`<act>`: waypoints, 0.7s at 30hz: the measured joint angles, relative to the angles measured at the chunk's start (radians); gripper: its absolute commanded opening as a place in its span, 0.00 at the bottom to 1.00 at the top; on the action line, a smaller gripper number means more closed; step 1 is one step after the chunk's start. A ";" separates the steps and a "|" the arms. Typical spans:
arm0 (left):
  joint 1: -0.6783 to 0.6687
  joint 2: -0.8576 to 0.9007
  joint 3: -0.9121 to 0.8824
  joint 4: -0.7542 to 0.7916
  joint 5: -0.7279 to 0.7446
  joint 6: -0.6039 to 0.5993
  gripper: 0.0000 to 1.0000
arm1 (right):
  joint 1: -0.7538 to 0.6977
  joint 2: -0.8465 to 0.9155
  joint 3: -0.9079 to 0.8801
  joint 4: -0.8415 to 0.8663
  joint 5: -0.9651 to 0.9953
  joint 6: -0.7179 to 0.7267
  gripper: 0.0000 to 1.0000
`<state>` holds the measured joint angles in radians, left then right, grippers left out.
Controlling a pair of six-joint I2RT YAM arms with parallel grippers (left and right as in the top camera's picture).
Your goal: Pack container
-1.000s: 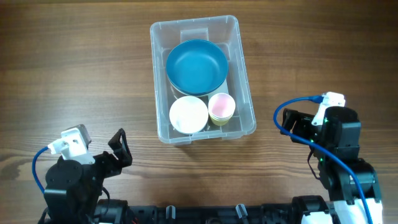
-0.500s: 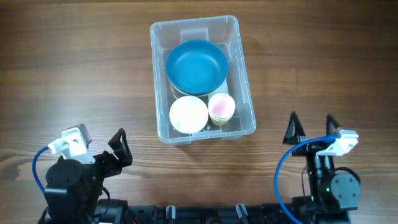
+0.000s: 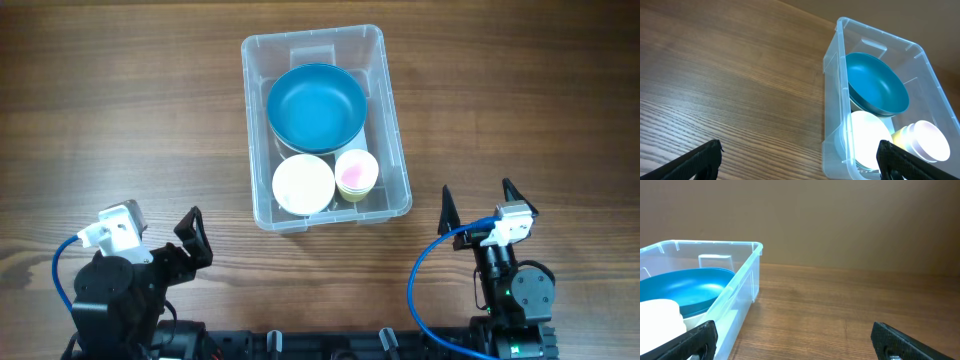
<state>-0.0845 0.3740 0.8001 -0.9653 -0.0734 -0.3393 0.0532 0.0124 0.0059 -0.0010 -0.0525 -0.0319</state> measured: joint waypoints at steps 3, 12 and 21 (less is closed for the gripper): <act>0.000 0.000 0.000 0.000 0.000 0.000 1.00 | 0.000 0.000 0.000 0.000 0.000 0.000 1.00; 0.000 0.000 0.000 0.000 0.000 0.000 1.00 | 0.000 0.000 0.000 0.000 0.000 0.000 1.00; 0.000 -0.011 -0.014 -0.056 -0.011 0.002 1.00 | 0.000 0.000 0.000 0.001 0.000 0.000 1.00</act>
<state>-0.0849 0.3634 0.7860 -1.0210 -0.0845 -0.3378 0.0532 0.0124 0.0059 -0.0002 -0.0525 -0.0319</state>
